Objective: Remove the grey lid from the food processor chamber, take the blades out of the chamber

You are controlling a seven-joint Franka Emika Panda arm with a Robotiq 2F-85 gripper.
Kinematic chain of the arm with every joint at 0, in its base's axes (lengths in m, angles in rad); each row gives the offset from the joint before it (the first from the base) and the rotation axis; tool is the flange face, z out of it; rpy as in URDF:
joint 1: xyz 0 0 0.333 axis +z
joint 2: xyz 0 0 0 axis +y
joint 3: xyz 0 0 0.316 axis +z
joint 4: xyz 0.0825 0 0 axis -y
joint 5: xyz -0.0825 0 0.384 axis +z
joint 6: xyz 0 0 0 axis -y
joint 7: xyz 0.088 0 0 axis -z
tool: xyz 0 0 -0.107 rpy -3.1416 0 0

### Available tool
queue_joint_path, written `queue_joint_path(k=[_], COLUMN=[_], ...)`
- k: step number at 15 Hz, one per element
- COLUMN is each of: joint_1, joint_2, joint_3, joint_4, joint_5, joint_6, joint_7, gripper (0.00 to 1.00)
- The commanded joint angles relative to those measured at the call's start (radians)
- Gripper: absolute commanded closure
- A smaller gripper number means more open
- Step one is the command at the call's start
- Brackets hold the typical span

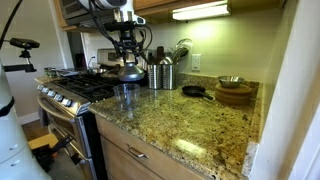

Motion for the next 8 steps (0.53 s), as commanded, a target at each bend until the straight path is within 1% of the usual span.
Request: queue_joint_path(k=[1, 4, 8], joint_1=[-0.047, -0.099, -0.156], joint_2=[-0.015, 0.012, 0.077], joint_3=[-0.025, -0.055, -0.101], joint_4=[0.033, 0.042, 0.046], joint_5=[-0.077, -0.133, -0.151], joint_6=[-0.025, 0.006, 0.049], joint_7=[0.060, 0.113, 0.157], gripper=[0.66, 0.66, 0.66])
